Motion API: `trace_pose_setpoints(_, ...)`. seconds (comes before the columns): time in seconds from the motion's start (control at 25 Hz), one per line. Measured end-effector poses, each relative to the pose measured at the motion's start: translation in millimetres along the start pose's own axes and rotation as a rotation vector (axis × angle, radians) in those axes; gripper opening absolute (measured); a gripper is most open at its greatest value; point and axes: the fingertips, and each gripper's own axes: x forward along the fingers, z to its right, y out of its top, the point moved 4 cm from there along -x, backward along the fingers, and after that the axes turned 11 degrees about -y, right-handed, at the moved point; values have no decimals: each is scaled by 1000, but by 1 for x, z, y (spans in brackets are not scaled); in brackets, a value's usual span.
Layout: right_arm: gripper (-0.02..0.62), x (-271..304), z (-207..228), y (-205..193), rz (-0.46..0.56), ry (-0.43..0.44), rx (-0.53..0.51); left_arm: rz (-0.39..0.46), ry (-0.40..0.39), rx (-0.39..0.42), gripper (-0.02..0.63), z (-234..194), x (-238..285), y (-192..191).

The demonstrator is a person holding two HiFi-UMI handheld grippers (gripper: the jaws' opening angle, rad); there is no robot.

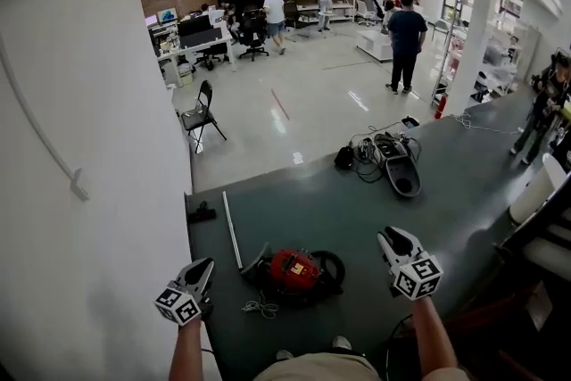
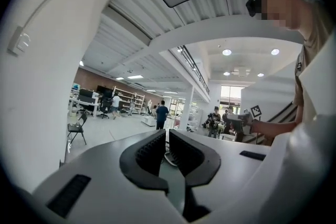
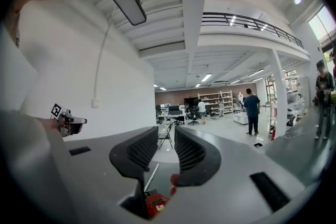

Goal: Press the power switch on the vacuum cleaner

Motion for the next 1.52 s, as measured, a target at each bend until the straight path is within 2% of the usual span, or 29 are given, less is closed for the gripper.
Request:
trace_pose_setpoints(0.12,104,-3,33,-12,-27,-44,-41,10,84,1,9,-6,-13,-6)
trace_pose_setpoints(0.28,104,-1,62,-45,-78,-65,-29,18,157,25,9,-6,-23,-24)
trace_pose_setpoints(0.4,104,4,69,-73,-129,-65,-32,-4,179,36,8,-3,-19,-51)
trace_pose_setpoints(0.52,103,12,57,-100,-175,-32,-34,-27,184,-19,9,5,-7,-83)
trace_pose_setpoints(0.68,103,35,18,-122,-197,72,6,-34,145,-125,9,19,33,-119)
trace_pose_setpoints(0.8,103,51,-19,-130,-203,150,25,-44,94,-164,9,33,72,-135)
trace_pose_setpoints(1.08,103,71,-94,-141,-209,271,15,-101,-67,-133,11,68,150,-147)
trace_pose_setpoints(1.2,103,78,-106,-148,-209,274,-12,-110,-100,-131,11,73,169,-149)
trace_pose_setpoints(1.32,93,83,-103,-149,-212,234,-39,-115,-118,-131,10,75,183,-147)
trace_pose_setpoints(1.4,21,84,-101,-149,-200,205,-83,-122,-124,-128,11,75,190,-146)
trace_pose_setpoints(1.52,11,85,-99,-145,-178,181,-108,-129,-134,-123,10,75,196,-142)
